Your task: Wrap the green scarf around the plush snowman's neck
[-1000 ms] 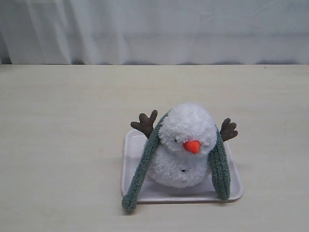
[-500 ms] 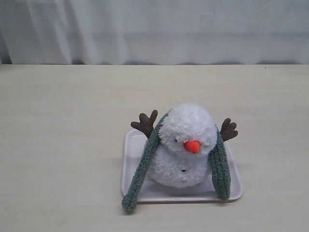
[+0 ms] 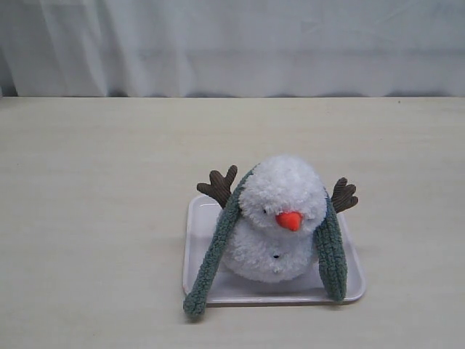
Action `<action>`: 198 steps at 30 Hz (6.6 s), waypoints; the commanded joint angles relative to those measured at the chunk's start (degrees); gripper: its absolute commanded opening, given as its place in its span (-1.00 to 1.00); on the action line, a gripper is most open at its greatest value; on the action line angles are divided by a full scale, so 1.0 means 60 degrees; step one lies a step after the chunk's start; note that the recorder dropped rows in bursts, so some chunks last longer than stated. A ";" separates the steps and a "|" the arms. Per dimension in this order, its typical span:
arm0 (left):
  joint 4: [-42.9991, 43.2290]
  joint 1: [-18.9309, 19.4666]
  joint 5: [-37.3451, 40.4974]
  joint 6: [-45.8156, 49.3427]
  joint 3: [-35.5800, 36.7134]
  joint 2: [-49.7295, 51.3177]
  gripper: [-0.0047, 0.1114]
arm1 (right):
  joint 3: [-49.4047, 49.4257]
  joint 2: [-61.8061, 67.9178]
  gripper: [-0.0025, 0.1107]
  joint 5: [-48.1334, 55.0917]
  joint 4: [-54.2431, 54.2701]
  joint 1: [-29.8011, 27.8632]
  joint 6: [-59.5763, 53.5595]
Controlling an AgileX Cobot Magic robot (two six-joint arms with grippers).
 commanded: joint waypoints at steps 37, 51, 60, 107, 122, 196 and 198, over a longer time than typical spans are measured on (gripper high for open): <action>0.0019 0.1186 -0.0348 -0.0064 0.0803 -0.2051 -0.92 | 0.0046 -0.0037 -0.88 -0.0046 0.0010 0.0009 0.0023; 0.0019 0.1186 -0.0334 -0.0064 0.2685 -0.2051 -0.92 | 0.0046 -0.0037 -0.88 -0.0046 0.0010 0.0009 0.0023; 0.0019 0.1186 -0.0334 -0.0064 0.3860 -0.2051 -0.92 | 0.0046 -0.0037 -0.88 -0.0046 0.0010 0.0009 0.0023; 0.0023 0.1186 0.1821 -0.0064 0.4906 -0.2051 -0.92 | 0.0046 -0.0037 -0.88 -0.0046 0.0010 0.0009 0.0023; 0.0023 0.1186 0.1839 -0.0064 0.4906 -0.2051 -0.92 | 0.0046 -0.0037 -0.88 -0.0046 0.0010 0.0009 0.0023; 0.0005 0.1186 0.1860 -0.0064 0.4906 -0.2051 -0.92 | 0.4766 -0.0037 -0.88 -0.1259 -0.5957 -0.1576 0.5091; 0.0005 0.1186 0.1860 -0.0064 0.4906 -0.2051 -0.92 | 0.4766 -0.0037 -0.88 -0.1009 -0.5957 -0.1576 0.5110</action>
